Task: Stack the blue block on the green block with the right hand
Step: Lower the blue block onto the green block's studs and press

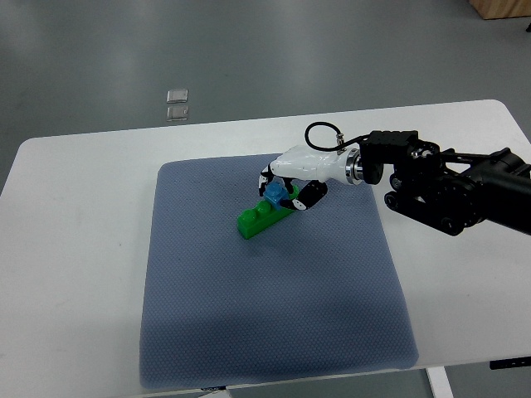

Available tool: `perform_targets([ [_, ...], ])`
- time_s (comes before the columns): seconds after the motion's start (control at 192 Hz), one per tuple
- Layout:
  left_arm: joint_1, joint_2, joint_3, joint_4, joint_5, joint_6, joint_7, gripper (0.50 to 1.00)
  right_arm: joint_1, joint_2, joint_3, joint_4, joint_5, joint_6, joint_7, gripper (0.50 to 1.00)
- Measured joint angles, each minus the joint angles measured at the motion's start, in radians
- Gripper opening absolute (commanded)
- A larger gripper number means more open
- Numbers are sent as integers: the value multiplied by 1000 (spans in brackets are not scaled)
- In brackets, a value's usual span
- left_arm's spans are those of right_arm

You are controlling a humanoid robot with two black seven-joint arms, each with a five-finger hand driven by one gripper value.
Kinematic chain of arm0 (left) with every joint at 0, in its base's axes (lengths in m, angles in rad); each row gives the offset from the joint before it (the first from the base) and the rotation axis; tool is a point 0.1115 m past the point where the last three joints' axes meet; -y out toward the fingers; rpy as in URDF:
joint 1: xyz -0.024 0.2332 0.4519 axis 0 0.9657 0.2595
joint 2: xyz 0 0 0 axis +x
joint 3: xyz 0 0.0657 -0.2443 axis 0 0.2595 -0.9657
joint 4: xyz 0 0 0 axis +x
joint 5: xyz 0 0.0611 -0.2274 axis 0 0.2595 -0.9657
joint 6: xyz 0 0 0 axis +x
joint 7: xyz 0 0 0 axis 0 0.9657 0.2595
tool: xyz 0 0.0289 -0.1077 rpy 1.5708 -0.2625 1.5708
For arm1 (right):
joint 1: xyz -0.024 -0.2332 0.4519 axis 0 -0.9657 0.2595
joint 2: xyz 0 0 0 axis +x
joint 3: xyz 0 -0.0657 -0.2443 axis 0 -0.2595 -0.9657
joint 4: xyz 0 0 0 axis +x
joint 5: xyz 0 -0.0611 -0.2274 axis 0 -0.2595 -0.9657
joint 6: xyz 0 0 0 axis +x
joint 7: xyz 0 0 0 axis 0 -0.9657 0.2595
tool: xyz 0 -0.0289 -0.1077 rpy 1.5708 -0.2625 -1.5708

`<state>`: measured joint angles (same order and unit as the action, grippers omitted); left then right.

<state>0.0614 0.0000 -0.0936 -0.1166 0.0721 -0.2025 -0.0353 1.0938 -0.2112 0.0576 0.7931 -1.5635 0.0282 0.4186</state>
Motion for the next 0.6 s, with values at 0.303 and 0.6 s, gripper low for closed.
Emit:
perform_targets([
  [0.303,0,0,0,0,0,0,0,1000,-5,0,-1,0,-1,-2,-17,533],
  [0.6,0,0,0,0,0,0,0,1000,-5,-3,1,0,3,-11,-20,742],
])
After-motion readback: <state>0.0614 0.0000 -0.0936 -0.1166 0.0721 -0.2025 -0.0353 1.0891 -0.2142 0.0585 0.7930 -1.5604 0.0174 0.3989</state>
